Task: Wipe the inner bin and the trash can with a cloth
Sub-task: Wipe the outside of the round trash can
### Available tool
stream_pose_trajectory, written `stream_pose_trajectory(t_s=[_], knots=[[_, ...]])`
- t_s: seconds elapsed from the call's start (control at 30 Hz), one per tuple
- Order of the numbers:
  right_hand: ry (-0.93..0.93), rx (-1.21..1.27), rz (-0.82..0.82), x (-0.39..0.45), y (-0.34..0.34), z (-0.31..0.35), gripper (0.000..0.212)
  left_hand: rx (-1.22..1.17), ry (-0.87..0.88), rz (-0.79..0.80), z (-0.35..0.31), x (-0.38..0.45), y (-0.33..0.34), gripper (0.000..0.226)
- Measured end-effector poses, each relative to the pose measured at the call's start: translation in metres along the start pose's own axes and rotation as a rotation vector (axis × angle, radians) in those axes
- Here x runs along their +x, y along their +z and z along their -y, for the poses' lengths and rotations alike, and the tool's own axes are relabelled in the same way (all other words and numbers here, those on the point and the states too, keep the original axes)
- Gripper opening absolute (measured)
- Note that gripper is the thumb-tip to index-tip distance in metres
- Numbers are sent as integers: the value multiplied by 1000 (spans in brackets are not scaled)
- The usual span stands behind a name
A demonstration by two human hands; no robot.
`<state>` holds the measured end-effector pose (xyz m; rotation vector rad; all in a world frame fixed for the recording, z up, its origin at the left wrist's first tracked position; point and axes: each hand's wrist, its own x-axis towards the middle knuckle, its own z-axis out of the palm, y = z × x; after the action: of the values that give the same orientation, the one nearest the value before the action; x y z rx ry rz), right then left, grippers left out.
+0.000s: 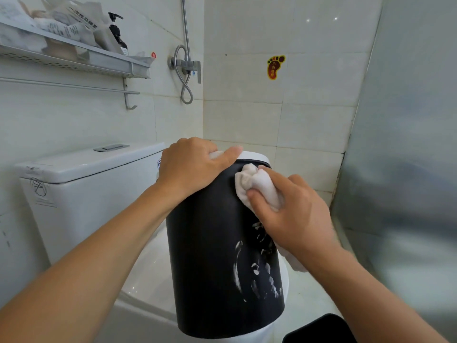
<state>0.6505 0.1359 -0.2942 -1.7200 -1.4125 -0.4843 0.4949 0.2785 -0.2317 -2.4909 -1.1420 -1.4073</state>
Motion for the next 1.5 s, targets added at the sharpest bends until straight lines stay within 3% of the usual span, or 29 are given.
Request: stream_pose_trajectory(t_s=[0.2,0.33,0.53,0.7,0.77,1.0,1.23,1.3,1.43,1.5], knots=[[-13,-34,-96,-22,23,9,71,16,-25,-12,-5,0,-1,81],[-40,-96,-136,-19,21,7,61,3,-5,-24,-9,-3,-3,80],[-409,-105,-58,-28,10,-8,55,-32,0,-11,2,-1,-1,78],[-85,17,-68,-4,4,-9,49,-63,30,4,3,-1,0,77],[-40,33,-81,0,7,-9,47,-52,19,1,3,0,1,76],[-464,-44,13,-27,17,-13,51,-70,-120,-15,24,6,0,76],[-80,96,-74,-1,13,-16,46,-162,-11,10,20,2,0,76],[-114,66,-57,-7,15,-12,49,-129,-47,7,18,4,1,76],[-381,-6,21,-30,20,-14,49,-33,-131,1,22,8,2,74],[-366,18,35,-26,17,-16,47,-61,-85,14,24,8,2,73]])
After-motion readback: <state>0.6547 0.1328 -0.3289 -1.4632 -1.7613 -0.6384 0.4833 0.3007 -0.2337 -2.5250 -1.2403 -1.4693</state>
